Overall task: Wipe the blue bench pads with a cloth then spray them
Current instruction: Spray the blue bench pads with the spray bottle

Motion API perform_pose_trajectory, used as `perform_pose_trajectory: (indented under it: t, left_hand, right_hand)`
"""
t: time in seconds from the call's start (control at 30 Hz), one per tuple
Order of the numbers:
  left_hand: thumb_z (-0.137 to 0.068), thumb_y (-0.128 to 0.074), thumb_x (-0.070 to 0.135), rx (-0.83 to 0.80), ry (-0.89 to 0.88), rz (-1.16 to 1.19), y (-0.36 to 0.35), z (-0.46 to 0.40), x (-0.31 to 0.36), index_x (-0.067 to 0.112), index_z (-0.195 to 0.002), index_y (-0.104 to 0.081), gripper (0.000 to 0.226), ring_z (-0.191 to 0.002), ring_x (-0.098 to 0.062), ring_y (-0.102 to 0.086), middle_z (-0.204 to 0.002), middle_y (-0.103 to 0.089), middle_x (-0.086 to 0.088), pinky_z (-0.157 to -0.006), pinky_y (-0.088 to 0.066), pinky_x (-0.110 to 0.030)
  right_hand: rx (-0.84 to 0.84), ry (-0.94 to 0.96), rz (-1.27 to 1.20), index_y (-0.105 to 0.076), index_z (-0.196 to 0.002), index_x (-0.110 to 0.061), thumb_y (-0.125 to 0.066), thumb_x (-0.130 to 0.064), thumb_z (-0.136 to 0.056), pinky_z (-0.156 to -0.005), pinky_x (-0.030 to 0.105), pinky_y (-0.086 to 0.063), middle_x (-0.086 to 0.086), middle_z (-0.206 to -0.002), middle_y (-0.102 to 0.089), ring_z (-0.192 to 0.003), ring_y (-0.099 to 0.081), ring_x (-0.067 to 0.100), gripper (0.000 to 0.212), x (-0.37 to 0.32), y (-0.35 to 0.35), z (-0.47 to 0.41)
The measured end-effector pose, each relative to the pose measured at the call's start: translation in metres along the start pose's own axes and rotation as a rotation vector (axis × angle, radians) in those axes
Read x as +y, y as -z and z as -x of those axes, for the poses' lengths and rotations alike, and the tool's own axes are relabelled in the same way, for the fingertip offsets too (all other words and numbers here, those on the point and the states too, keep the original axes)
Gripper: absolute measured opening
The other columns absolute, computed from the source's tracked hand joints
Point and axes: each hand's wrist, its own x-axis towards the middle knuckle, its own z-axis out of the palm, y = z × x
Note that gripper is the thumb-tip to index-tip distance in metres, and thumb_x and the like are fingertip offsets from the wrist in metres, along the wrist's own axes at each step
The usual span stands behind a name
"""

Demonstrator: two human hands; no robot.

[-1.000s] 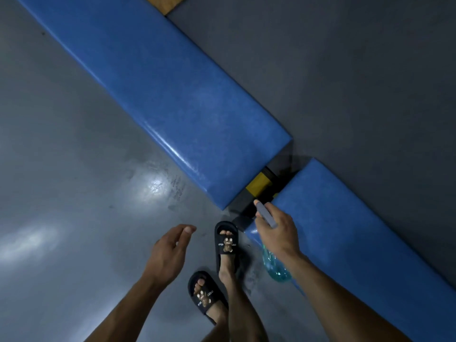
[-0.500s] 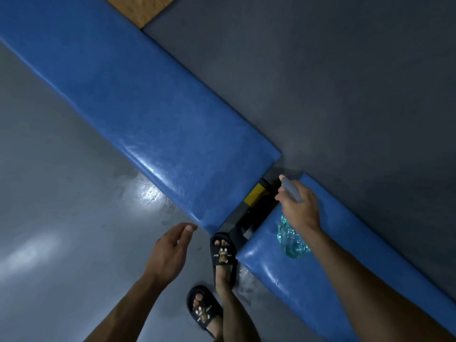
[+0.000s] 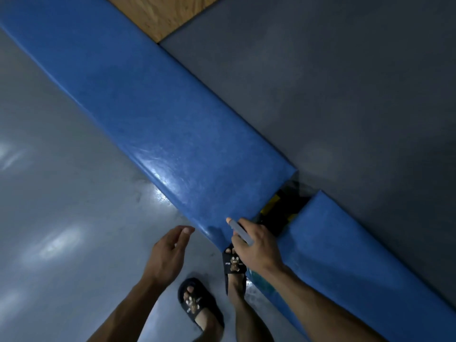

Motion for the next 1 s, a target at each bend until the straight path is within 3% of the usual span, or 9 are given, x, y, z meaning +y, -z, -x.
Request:
perform_pose_trajectory:
  t: [0.13, 0.23, 0.37, 0.5, 0.57, 0.73, 0.83, 1.0]
  left_hand:
    - [-0.103, -0.045, 0.036, 0.008, 0.003, -0.016, 0.009, -0.007, -0.003, 0.032, -0.107, -0.068, 0.024, -0.109, -0.013, -0.061, -0.115, -0.069, 0.009, -0.092, -0.041, -0.027]
    - [-0.103, -0.044, 0.036, 0.004, -0.006, -0.02, 0.013, -0.013, -0.002, 0.033, -0.106, -0.068, 0.024, -0.106, -0.013, -0.062, -0.112, -0.069, 0.011, -0.09, -0.043, -0.027]
    - [-0.103, -0.044, 0.037, 0.009, -0.025, -0.022, 0.022, -0.023, 0.0, 0.038, -0.102, -0.066, 0.022, -0.1, -0.008, -0.061, -0.105, -0.067, 0.017, -0.078, -0.038, -0.005]
    - [-0.103, -0.043, 0.042, 0.004, -0.045, -0.011, 0.035, -0.034, -0.005, 0.04, -0.102, -0.066, 0.023, -0.102, -0.008, -0.061, -0.107, -0.069, 0.017, -0.086, -0.043, -0.025]
    - [-0.103, -0.044, 0.039, 0.001, -0.036, 0.01, 0.043, -0.038, -0.008, 0.038, -0.104, -0.067, 0.023, -0.104, -0.009, -0.061, -0.11, -0.068, 0.016, -0.087, -0.041, -0.026]
    - [-0.102, -0.044, 0.039, -0.03, -0.029, 0.023, 0.068, -0.049, -0.033, 0.03, -0.11, -0.07, 0.028, -0.108, -0.013, -0.063, -0.116, -0.069, 0.012, -0.091, -0.043, -0.027]
    - [-0.102, -0.043, 0.046, -0.043, -0.028, 0.015, 0.085, -0.056, -0.052, 0.035, -0.108, -0.069, 0.029, -0.107, -0.015, -0.064, -0.115, -0.07, 0.013, -0.095, -0.047, -0.032]
    - [-0.09, -0.035, 0.066, -0.069, -0.033, 0.017, 0.114, -0.068, -0.078, 0.039, -0.104, -0.068, 0.045, -0.104, -0.012, -0.064, -0.111, -0.069, 0.019, -0.094, -0.05, -0.036]
  right_hand:
    - [0.115, -0.066, -0.002, -0.062, -0.097, -0.02, -0.053, -0.04, -0.08, -0.064, 0.04, -0.052, 0.002, -0.076, -0.065, -0.075, -0.063, 0.028, 0.028, 0.006, 0.021, -0.031]
    - [0.179, -0.123, -0.042, -0.063, -0.091, -0.019, -0.058, -0.031, -0.082, -0.063, 0.039, -0.052, -0.001, -0.074, -0.067, -0.072, -0.064, 0.024, 0.016, 0.012, 0.049, -0.068]
    - [0.247, -0.165, 0.02, -0.058, -0.079, -0.014, -0.062, -0.021, -0.085, -0.059, 0.038, -0.047, 0.001, -0.066, -0.062, -0.064, -0.058, 0.027, 0.01, 0.012, 0.083, -0.108]
    - [0.217, -0.219, 0.086, -0.057, -0.07, -0.016, -0.057, -0.025, -0.083, -0.058, 0.039, -0.05, 0.005, -0.065, -0.062, -0.064, -0.059, 0.031, 0.015, 0.006, 0.087, -0.122]
    - [0.203, -0.189, 0.125, -0.052, -0.068, -0.021, -0.057, -0.028, -0.083, -0.061, 0.042, -0.051, 0.002, -0.065, -0.062, -0.066, -0.06, 0.032, 0.017, -0.001, 0.073, -0.116]
    - [0.05, -0.056, 0.169, -0.056, -0.094, -0.024, -0.05, -0.046, -0.079, -0.066, 0.043, -0.053, 0.003, -0.076, -0.067, -0.079, -0.065, 0.03, 0.028, -0.028, 0.004, -0.076]
    - [-0.013, -0.006, 0.119, -0.054, -0.093, -0.026, -0.05, -0.043, -0.082, -0.068, 0.042, -0.051, 0.0, -0.076, -0.063, -0.079, -0.063, 0.028, 0.02, -0.052, -0.04, -0.052]
    - [0.03, -0.027, 0.096, -0.055, -0.09, -0.026, -0.053, -0.04, -0.083, -0.066, 0.04, -0.049, 0.0, -0.076, -0.061, -0.077, -0.06, 0.028, 0.016, -0.091, -0.081, -0.048]
